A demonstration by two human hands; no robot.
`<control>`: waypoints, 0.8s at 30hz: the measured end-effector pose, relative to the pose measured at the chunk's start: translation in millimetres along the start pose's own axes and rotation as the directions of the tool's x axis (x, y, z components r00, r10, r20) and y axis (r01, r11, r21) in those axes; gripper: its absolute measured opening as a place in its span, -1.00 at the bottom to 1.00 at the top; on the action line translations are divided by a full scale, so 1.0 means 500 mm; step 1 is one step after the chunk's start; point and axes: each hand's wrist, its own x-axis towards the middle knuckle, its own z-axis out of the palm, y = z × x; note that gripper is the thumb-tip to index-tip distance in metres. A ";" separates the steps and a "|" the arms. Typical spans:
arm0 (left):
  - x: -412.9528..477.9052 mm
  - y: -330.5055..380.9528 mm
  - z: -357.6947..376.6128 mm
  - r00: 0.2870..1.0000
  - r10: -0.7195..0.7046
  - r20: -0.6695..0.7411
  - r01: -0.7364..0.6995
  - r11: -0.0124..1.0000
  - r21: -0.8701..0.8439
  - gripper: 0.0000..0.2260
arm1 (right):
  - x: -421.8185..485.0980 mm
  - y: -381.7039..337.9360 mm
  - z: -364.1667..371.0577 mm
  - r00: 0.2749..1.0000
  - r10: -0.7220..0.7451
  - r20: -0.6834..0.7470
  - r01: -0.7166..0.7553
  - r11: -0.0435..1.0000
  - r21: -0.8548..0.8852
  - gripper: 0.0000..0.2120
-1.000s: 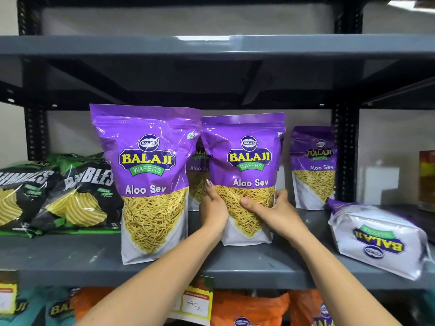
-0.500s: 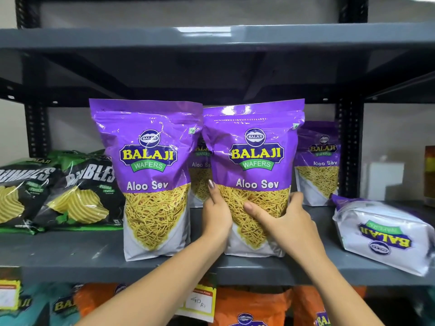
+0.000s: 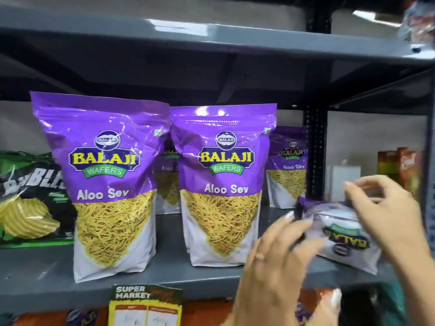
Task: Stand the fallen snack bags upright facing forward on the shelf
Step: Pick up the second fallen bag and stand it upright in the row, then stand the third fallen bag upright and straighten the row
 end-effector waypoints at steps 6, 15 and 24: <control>0.174 -0.057 0.143 0.556 -0.772 0.310 0.828 0.477 -0.296 -0.75 | 0.085 0.109 -0.051 0.878 0.397 0.267 -0.229 0.838 -0.495 -0.33; 0.240 -0.121 0.305 0.002 -0.679 0.734 0.991 0.101 0.090 -0.60 | 0.104 0.197 -0.029 0.668 0.556 0.495 -0.595 0.798 -0.094 -0.04; 0.216 -0.151 0.307 0.224 -0.842 0.491 0.949 0.073 -0.308 -0.34 | 0.105 0.159 -0.018 0.851 0.282 0.443 -0.368 0.922 0.121 -0.50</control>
